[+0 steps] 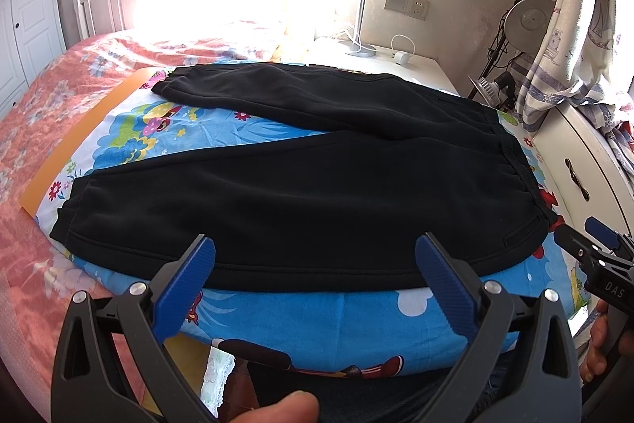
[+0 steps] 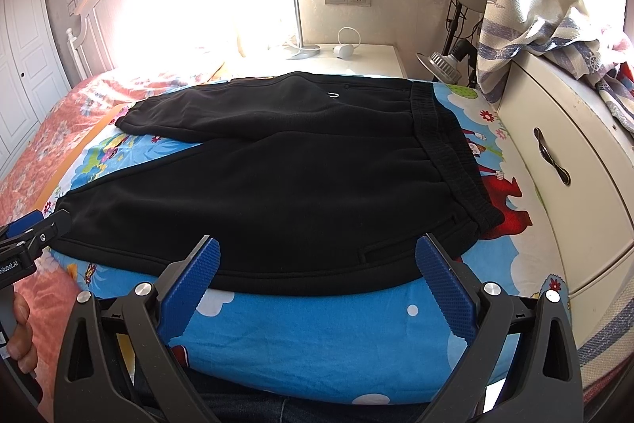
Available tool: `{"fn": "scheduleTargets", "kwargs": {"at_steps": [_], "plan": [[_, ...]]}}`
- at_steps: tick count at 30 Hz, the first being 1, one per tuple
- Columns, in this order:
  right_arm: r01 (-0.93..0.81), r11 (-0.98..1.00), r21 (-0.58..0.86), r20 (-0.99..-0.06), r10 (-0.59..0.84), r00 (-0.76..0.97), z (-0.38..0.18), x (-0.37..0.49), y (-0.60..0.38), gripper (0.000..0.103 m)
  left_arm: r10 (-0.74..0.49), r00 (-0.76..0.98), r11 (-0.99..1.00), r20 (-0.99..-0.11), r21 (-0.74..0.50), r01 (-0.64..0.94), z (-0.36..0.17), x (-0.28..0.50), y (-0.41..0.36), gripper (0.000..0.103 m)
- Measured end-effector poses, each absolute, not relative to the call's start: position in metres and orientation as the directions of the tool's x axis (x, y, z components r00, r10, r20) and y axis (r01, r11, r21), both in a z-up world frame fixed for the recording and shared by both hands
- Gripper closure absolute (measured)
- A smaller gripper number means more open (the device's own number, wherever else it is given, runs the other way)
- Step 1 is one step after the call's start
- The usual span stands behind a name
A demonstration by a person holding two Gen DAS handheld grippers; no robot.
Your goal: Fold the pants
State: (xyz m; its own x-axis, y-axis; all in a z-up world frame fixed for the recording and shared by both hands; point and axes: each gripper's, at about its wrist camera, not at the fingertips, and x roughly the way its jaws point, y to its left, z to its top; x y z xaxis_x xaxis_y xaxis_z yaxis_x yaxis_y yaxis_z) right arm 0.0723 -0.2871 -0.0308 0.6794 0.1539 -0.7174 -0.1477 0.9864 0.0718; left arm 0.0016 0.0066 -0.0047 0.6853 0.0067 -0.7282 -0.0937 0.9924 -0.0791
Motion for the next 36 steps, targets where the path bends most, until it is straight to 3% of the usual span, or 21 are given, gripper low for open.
{"fn": "scheduleTargets", "kwargs": {"at_steps": [36], "plan": [[-0.165,0.981,0.100,-0.734,0.185,0.654,-0.0369,0.0759,-0.2870,0.007,0.018,0.686,0.993,-0.728,-0.070,-0.100,-0.0035,0.0034,0.0104,0.002]]}}
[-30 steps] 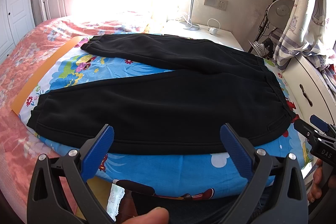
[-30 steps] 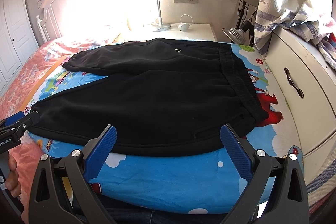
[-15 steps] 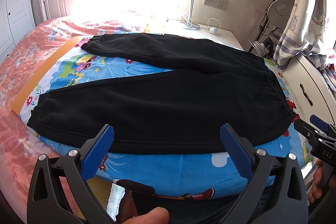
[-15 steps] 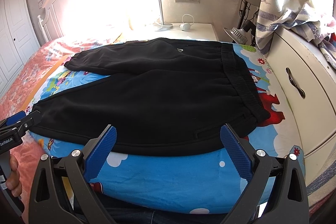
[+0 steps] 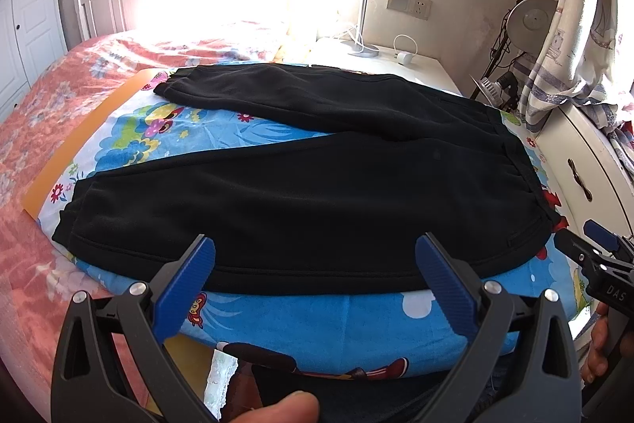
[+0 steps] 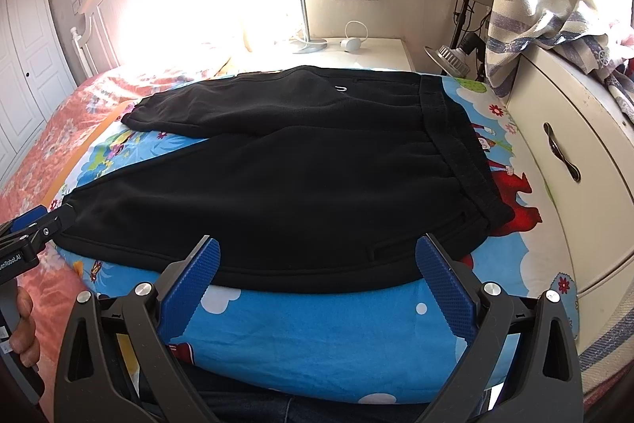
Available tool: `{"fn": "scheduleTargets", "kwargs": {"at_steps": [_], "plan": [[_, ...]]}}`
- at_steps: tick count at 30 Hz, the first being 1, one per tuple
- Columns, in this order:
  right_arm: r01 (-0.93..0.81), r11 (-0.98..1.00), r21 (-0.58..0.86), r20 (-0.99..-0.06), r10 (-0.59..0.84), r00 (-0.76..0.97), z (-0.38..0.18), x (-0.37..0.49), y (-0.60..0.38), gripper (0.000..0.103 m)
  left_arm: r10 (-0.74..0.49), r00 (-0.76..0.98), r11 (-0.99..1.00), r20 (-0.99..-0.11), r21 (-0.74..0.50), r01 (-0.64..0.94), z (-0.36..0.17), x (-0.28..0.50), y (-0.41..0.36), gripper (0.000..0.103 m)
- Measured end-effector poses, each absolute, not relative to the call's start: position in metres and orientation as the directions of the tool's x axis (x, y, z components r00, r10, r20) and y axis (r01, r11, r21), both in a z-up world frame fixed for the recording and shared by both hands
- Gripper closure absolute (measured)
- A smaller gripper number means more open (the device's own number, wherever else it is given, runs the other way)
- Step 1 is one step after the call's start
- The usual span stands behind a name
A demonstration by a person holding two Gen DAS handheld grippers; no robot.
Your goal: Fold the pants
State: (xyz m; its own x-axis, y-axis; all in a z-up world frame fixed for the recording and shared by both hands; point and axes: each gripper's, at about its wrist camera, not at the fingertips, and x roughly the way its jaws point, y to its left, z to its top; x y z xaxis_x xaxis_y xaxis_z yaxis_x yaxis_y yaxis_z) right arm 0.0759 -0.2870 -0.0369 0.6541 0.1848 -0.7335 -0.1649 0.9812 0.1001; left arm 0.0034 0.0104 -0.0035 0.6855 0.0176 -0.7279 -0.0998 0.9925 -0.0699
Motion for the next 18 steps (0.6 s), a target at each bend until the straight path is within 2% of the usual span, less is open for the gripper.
{"fn": "scheduleTargets", "kwargs": {"at_steps": [9,18], "plan": [[-0.179,0.971,0.156,-0.777,0.233,0.585,-0.043,0.139,-0.315,0.007,0.045,0.642,0.992,-0.765,-0.041,-0.118,-0.015,0.035,0.017,0.002],[-0.209,0.969,0.134,-0.894,0.209,0.396,-0.064,0.349,-0.385,0.006,0.014,0.550,0.992,-0.835,-0.057,-0.113,-0.057,0.101,0.024,0.002]]}}
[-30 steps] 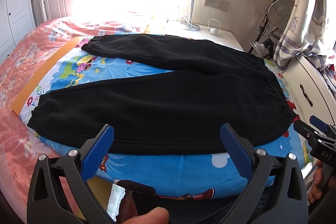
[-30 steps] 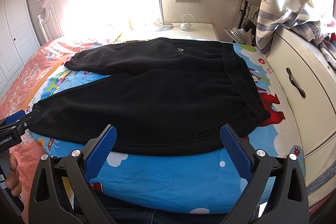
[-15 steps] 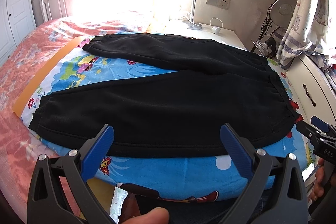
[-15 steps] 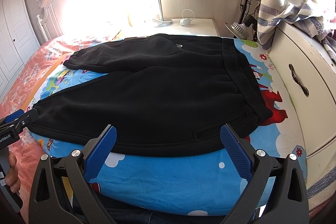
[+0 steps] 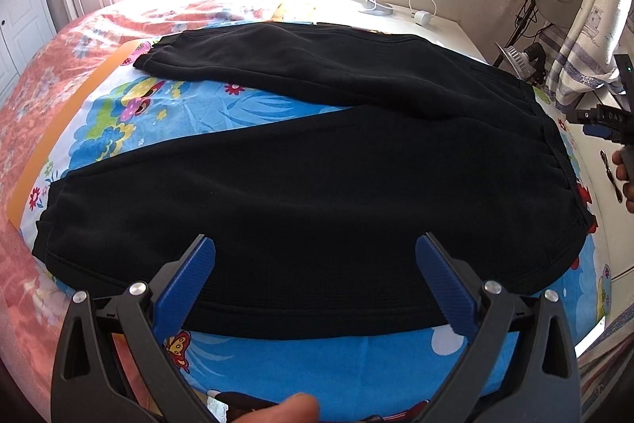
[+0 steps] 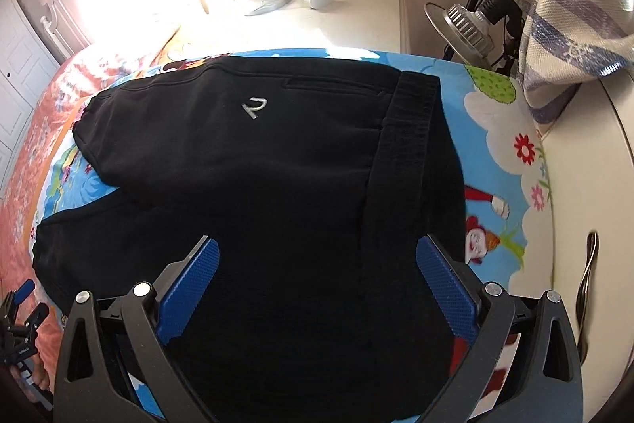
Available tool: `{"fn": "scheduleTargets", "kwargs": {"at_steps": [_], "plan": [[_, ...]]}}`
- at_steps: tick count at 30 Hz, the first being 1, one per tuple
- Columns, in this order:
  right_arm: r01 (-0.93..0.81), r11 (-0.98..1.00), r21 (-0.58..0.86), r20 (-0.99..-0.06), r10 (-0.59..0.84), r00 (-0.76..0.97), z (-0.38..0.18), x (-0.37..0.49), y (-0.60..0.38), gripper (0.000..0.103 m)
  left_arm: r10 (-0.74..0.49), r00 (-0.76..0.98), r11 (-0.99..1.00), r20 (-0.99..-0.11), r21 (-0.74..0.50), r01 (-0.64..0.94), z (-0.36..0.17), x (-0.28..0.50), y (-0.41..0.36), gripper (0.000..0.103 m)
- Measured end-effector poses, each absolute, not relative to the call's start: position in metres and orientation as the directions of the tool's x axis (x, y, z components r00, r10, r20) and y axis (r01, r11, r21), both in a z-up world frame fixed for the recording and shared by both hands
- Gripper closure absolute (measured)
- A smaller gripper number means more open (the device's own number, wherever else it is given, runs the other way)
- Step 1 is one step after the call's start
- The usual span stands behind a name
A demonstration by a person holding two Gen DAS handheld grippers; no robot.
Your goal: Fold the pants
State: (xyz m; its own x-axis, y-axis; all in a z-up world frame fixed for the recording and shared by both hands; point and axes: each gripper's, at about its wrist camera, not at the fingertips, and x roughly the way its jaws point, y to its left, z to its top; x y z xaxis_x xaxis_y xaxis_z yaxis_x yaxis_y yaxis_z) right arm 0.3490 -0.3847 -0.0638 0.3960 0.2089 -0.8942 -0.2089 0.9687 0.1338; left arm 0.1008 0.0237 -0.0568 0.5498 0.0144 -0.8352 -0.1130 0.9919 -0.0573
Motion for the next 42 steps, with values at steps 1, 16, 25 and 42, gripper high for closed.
{"fn": "scheduleTargets", "kwargs": {"at_steps": [1,16,25,42], "plan": [[-0.215,0.970,0.117,-0.904,0.193,0.381,-0.067,0.375,-0.393,0.006,0.010,0.543,0.991,-0.840,-0.065,-0.119,-0.062,0.107,0.025,0.002],[-0.537,0.842,0.039,-0.979,0.140,0.149,-0.134,0.564,-0.354,0.015,0.093,0.437,0.969,-0.894,-0.019,-0.247,-0.086,0.149,0.058,0.002],[-0.606,0.792,0.075,-0.965,0.210,0.155,-0.128,0.557,-0.349,0.091,0.083,0.429,0.959,-0.899,-0.046,-0.281,-0.083,0.161,0.060,0.002],[-0.602,0.796,0.069,-0.769,0.427,0.476,-0.065,0.255,-0.320,0.096,-0.401,0.621,0.750,-0.674,-0.631,-0.200,-0.057,0.301,0.110,0.028]]}}
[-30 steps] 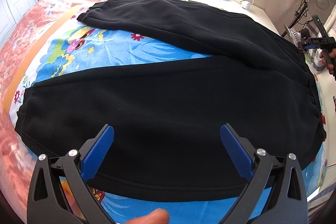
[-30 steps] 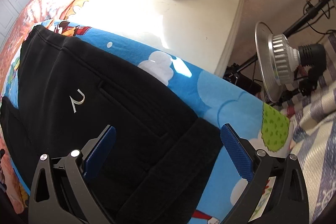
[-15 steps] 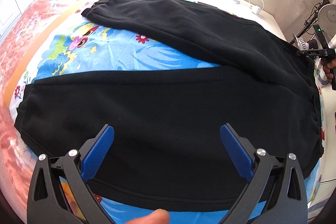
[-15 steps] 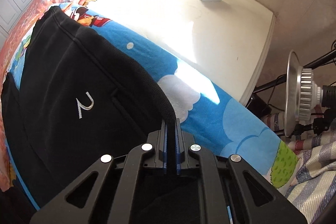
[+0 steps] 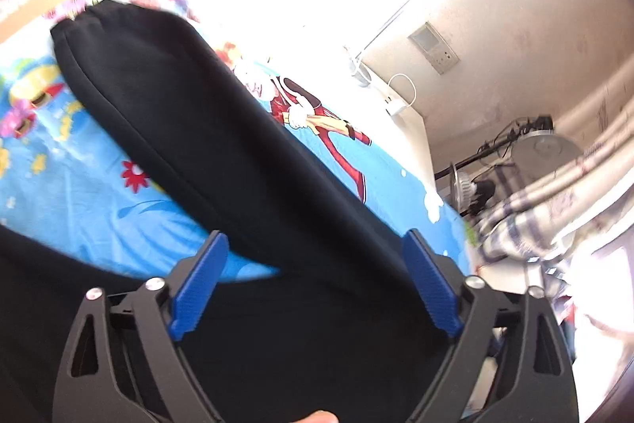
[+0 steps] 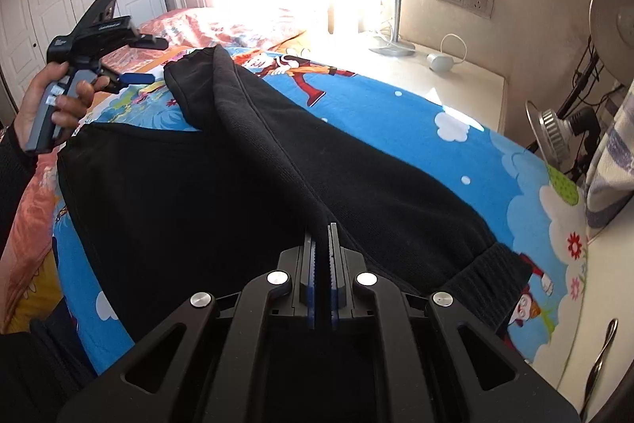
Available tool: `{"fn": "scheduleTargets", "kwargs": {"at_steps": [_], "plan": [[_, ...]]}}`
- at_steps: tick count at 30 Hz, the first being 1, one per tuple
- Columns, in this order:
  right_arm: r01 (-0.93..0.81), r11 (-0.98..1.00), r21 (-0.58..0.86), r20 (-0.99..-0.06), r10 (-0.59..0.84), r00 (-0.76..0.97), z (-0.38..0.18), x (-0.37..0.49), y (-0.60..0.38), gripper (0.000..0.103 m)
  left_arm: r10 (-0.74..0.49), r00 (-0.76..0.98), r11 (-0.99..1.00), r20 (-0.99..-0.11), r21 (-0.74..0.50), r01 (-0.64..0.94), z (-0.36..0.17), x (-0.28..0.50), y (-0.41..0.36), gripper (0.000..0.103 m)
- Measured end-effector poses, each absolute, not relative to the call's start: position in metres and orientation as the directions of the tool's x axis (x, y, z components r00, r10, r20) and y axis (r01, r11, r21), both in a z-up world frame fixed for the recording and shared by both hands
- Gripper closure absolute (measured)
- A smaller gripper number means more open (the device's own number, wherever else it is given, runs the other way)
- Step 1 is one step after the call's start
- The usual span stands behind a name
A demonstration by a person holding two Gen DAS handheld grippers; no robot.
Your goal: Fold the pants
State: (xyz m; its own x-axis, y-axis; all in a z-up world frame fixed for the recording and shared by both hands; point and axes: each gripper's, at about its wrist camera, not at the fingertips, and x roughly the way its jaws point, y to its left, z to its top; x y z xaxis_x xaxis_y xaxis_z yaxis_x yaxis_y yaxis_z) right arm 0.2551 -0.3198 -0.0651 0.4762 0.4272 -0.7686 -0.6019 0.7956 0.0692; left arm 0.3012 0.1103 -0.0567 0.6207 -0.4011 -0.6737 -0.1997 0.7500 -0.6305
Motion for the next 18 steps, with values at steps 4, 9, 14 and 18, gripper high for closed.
{"fn": "scheduleTargets", "kwargs": {"at_steps": [4,9,14,18], "plan": [[-0.587,0.806,0.075,-0.772,0.420,0.477,-0.076,0.244,-0.317,0.096,-0.437,0.591,0.622,-0.678,-0.703,-0.346,-0.092,0.363,0.153,0.044],[-0.591,0.804,0.067,-0.763,0.423,0.489,-0.067,0.240,-0.318,0.096,-0.453,0.560,0.565,-0.693,-0.709,-0.421,-0.116,0.413,0.172,0.049],[-0.605,0.795,0.044,-0.775,0.410,0.481,-0.067,0.240,-0.316,0.096,-0.439,0.455,0.593,-0.775,-0.630,-0.502,-0.151,0.452,0.174,0.086],[-0.607,0.795,0.023,-0.784,0.391,0.482,-0.065,0.231,-0.325,0.096,-0.448,0.555,0.578,-0.701,-0.701,-0.419,-0.117,0.418,0.173,0.098]]}}
